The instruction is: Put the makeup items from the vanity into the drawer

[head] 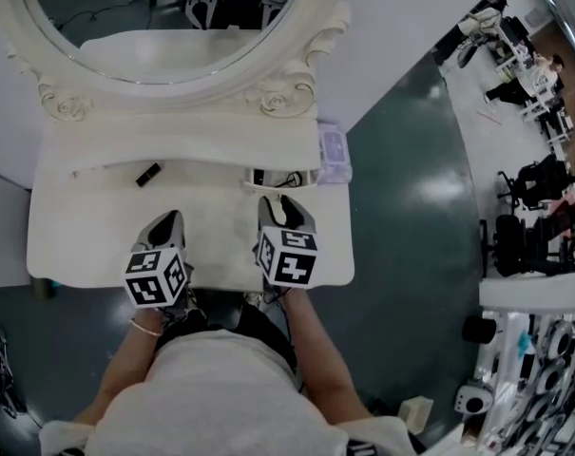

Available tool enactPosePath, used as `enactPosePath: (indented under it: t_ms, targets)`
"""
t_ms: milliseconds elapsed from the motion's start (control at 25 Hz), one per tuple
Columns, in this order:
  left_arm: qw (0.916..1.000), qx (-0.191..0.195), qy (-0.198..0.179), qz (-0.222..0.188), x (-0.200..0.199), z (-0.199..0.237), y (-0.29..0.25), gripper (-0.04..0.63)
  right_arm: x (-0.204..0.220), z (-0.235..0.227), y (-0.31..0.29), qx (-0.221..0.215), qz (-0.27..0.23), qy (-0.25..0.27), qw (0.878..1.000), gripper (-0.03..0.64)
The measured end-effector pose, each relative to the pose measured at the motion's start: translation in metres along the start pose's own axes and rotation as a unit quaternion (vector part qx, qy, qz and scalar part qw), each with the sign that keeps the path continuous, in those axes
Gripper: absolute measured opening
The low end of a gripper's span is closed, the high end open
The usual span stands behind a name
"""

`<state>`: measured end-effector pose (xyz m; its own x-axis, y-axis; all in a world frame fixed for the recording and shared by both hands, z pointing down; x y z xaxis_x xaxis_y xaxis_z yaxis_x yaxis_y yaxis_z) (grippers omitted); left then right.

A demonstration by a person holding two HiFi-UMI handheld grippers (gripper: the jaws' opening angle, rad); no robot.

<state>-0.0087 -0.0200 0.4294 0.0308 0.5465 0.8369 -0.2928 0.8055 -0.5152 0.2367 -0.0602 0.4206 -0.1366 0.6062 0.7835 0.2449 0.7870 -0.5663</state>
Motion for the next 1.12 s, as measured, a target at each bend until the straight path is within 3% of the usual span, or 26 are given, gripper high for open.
enactPosePath:
  t_ms: [400,1120]
  targets:
    - [0.9999,0.007,0.001,-0.014,-0.002,0.002,0.01,0.003,0.011,0.024,0.021,-0.022,-0.026,-0.012,0.999,0.055]
    - [0.9998,0.002,-0.01,-0.02,-0.003,-0.001,0.023,0.003,0.022,0.026,0.035,-0.035,-0.016,-0.02,0.999,0.025]
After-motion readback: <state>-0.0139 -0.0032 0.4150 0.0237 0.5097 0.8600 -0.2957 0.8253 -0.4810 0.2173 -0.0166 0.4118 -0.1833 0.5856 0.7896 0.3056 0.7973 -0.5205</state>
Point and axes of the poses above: the fingertips, and each gripper's own axes: y backward along the fingers, z to its left, x out of its underside, the point moved 9 cm from there along y, backward along the fingers, and after that the axes turned 7 degrees about -y, right-handed, at the moved point
